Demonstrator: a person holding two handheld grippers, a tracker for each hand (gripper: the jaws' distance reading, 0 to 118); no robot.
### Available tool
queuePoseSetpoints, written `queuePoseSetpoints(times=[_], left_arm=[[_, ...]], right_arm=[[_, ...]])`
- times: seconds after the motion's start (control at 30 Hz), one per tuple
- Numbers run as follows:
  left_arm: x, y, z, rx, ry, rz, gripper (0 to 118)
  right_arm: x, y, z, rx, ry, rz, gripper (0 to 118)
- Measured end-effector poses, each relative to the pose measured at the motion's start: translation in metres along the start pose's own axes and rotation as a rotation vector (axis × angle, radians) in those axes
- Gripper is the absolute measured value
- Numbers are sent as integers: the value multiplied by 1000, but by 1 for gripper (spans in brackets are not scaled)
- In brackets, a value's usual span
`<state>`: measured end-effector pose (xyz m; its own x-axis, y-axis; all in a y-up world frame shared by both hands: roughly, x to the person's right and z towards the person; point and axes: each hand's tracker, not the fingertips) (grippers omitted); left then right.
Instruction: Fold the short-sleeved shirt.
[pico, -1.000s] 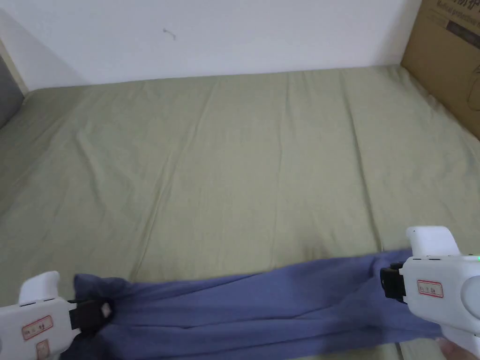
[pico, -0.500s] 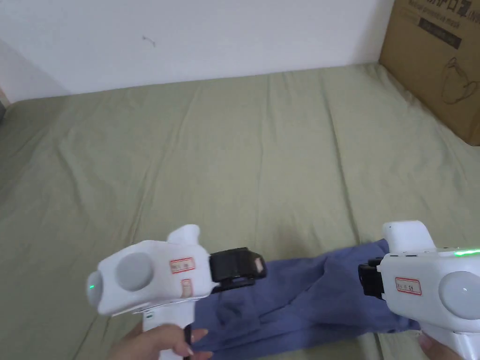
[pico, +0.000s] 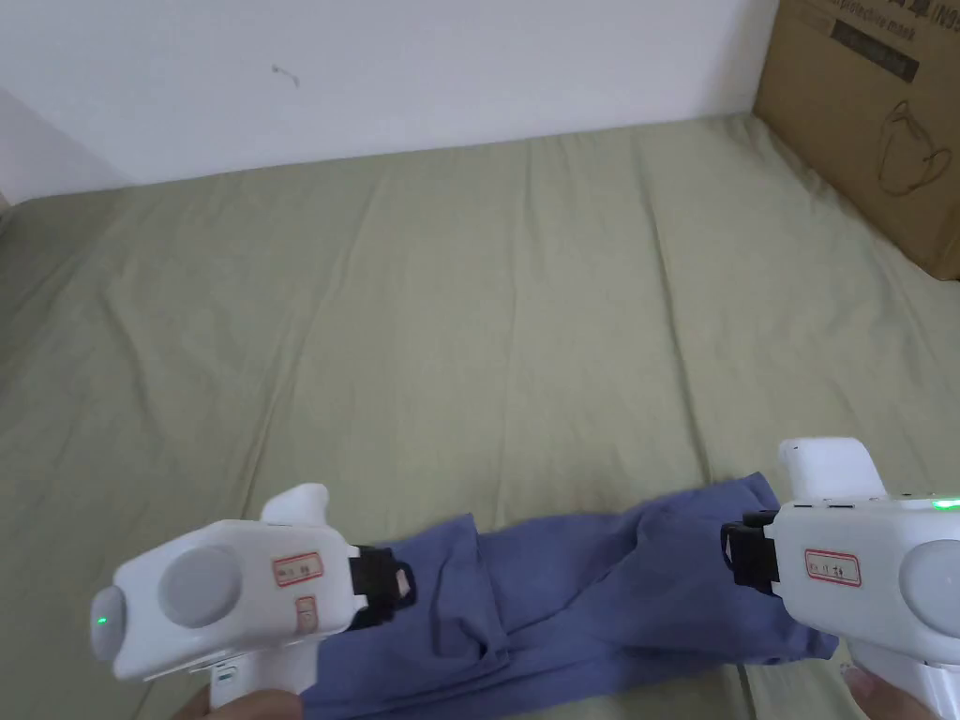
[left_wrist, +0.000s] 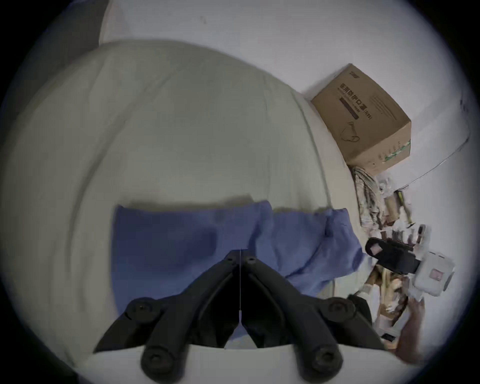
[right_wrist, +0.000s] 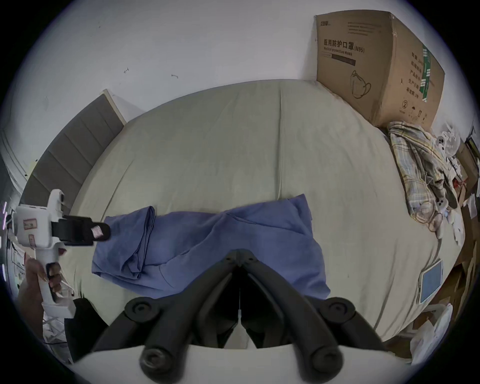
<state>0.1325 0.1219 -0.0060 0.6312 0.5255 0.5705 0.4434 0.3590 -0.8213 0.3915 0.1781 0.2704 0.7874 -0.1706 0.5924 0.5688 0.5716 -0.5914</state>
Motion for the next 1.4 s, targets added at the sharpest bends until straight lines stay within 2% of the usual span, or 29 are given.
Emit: queuePoseSetpoints(times=[0.1, 0.13, 0.23, 0.3, 0.4, 0.53, 0.57, 0.6, 0.63, 0.67, 0.7, 0.83, 0.87, 0.93, 1.0, 1.03, 1.07, 1.1, 1.13, 1.17, 1.2, 1.23, 1.3, 1.37, 1.4], left_arm=[[16, -4, -42, -136, -51, -20, 0], [23, -8, -55, -162, -28, -33, 0], [46, -9, -66, -133, -43, -88, 0], [45, -7, -63, -152, -131, -26, 0], [30, -8, -30, -125, -276, 40, 0], [-25, -6, 38, 54, -320, 24, 8], [-48, -5, 52, 66, -334, 75, 25], [-68, -4, 60, 73, -348, 115, 64], [-87, -6, 65, 61, -347, 169, 97], [-102, -8, 67, 65, -341, 219, 118], [-119, -9, 74, 120, -346, 246, 117], [-122, -15, 63, 57, -402, 359, 118], [-144, -16, 36, 27, -453, 404, 118], [-148, -25, 6, -50, -595, 520, 118], [-133, -24, -10, 11, -772, 507, 118], [-124, -21, -19, -17, -784, 481, 118], [-114, -21, -24, -12, -710, 426, 113], [-111, -20, -26, 11, -654, 383, 79], [-122, -13, -37, 7, -576, 356, 24], [-123, -12, -45, -34, -353, 343, 12], [-131, -16, -48, -54, -243, 348, 12], [-132, -15, -37, -1, -483, 442, 12], [-119, -6, -20, -9, -275, 265, 12], [-103, -2, 11, 13, -147, 122, 12], [-61, -16, 31, 34, -40, 52, 12]], right_arm=[[-1, -1, 1, -7, -9, 10, 0], [-1, -1, 2, -12, -10, 11, 0], [-3, 3, 9, -5, 23, -2, 0], [-7, 6, 11, 8, 25, 6, 0], [-10, 11, 11, 21, 23, 33, 0], [-10, 13, 7, 24, 32, 34, 0], [-10, 12, 6, 20, 33, 32, 0], [-11, 11, 4, 17, 32, 32, 0], [-11, 11, 3, 12, 31, 34, 0], [-11, 10, 1, 7, 31, 35, 0], [-12, 8, 0, 0, 29, 37, 0], [-15, 5, -2, -19, 35, 41, 0], [-16, 5, -2, -23, 35, 43, 0], [-17, 4, -2, -31, 30, 53, 0], [-17, 3, -2, -39, 24, 63, 0], [-16, 3, -2, -43, 22, 67, 0], [-16, 3, -3, -48, 19, 69, 0], [-14, 3, -3, -52, 18, 67, 0], [-13, 3, -4, -57, 18, 63, 0], [-10, 3, -4, -60, 18, 60, 0], [-10, 3, -4, -63, 17, 58, 0], [-9, 3, -4, -66, 15, 56, 0], [-9, 3, -2, -67, 15, 53, 0], [-11, 4, -1, -61, 32, 56, 0], [-13, 5, -2, -59, 36, 60, 0]])
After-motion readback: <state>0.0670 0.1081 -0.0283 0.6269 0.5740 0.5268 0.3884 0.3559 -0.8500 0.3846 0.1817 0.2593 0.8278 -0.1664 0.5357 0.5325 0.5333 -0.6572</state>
